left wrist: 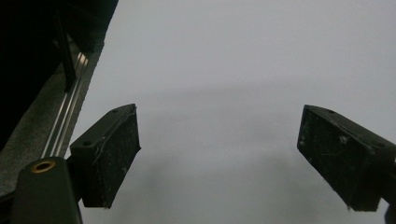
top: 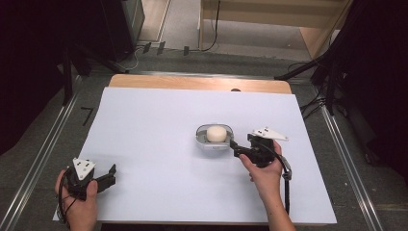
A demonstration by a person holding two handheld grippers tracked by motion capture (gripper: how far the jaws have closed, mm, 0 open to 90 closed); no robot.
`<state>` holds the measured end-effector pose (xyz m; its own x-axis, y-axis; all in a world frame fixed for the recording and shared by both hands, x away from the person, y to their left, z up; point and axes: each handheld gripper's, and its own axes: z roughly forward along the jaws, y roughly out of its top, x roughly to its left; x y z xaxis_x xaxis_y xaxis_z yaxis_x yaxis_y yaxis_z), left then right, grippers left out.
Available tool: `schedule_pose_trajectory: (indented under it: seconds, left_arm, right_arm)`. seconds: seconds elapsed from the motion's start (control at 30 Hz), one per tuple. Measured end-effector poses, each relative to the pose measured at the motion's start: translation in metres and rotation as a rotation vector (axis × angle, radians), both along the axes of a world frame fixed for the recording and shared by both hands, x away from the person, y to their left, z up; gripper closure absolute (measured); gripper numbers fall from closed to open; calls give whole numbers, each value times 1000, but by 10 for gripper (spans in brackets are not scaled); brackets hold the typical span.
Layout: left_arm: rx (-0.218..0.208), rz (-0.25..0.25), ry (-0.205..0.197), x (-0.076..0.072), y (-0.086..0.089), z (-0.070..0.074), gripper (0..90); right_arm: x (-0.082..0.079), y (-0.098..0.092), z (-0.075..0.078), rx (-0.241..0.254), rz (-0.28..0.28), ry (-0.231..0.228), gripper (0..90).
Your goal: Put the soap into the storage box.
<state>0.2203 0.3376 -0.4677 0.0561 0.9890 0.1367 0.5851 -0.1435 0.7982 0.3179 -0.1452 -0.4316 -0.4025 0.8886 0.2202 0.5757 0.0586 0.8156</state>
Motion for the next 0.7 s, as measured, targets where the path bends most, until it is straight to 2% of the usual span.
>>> schedule_pose_trajectory:
  seconds: [0.3, 0.7]
  left_arm:
    - [5, 0, 3, 0, 0, 0, 140]
    - [9, 1, 5, 0, -1, 0, 140]
  right_arm:
    - [-6, -28, -10, 1, -41, 10, 272]
    - [-15, -53, -24, -14, -78, 28, 252]
